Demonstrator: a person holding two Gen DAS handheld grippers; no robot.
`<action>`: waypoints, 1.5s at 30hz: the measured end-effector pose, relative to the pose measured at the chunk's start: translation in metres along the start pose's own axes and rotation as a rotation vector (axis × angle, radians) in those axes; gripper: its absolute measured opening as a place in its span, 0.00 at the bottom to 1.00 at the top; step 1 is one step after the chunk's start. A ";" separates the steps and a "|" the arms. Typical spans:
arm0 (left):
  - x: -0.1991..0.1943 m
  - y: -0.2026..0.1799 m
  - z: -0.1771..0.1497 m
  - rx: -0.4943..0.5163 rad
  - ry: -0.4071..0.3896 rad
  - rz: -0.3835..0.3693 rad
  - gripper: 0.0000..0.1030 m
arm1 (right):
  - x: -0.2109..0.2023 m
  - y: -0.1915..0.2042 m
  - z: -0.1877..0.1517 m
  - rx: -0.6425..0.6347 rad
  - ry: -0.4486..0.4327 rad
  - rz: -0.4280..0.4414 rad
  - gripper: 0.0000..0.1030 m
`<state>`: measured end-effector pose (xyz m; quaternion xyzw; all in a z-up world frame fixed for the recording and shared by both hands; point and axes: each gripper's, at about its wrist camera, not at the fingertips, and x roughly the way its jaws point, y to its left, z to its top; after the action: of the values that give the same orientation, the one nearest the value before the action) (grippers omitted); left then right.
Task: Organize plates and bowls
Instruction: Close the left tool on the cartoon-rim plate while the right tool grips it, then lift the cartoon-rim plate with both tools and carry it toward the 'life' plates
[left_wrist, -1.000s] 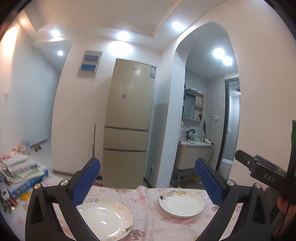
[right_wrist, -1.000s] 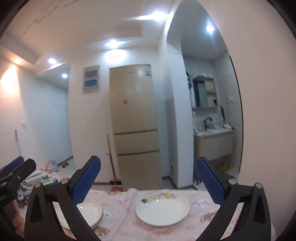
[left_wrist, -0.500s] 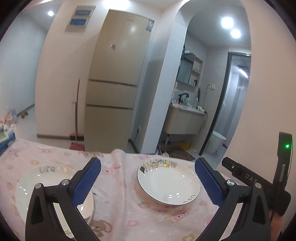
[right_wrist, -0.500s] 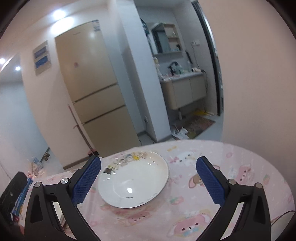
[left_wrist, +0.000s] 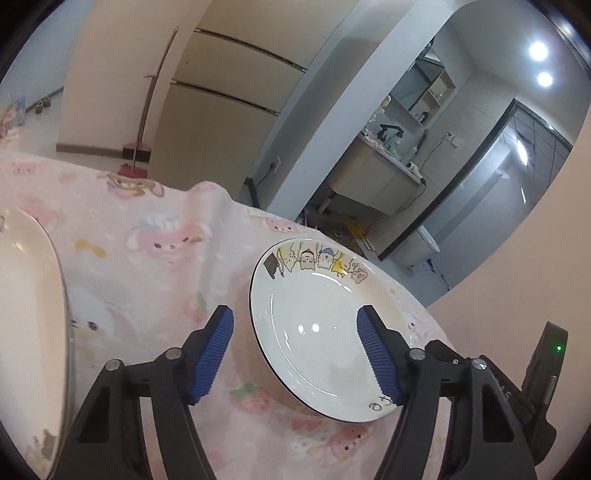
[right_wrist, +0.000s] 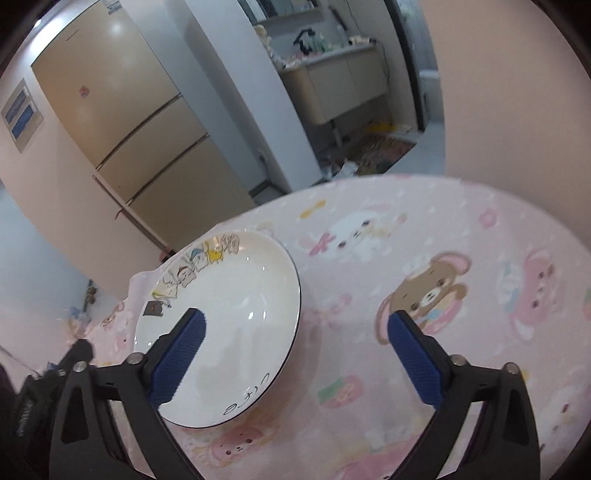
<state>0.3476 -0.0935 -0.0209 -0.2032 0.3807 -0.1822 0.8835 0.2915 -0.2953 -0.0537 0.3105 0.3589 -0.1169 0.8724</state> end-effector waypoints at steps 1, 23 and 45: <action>0.007 0.000 -0.002 0.007 0.021 0.018 0.66 | 0.003 -0.004 -0.002 0.014 0.004 0.001 0.92; 0.039 0.004 -0.019 0.087 0.082 0.037 0.30 | 0.032 0.005 -0.021 -0.071 0.014 0.077 0.20; 0.003 0.009 -0.035 0.049 0.139 0.165 0.16 | 0.002 0.018 -0.038 -0.130 0.060 0.040 0.17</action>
<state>0.3248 -0.0947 -0.0488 -0.1362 0.4517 -0.1319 0.8718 0.2799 -0.2575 -0.0674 0.2637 0.3855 -0.0665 0.8817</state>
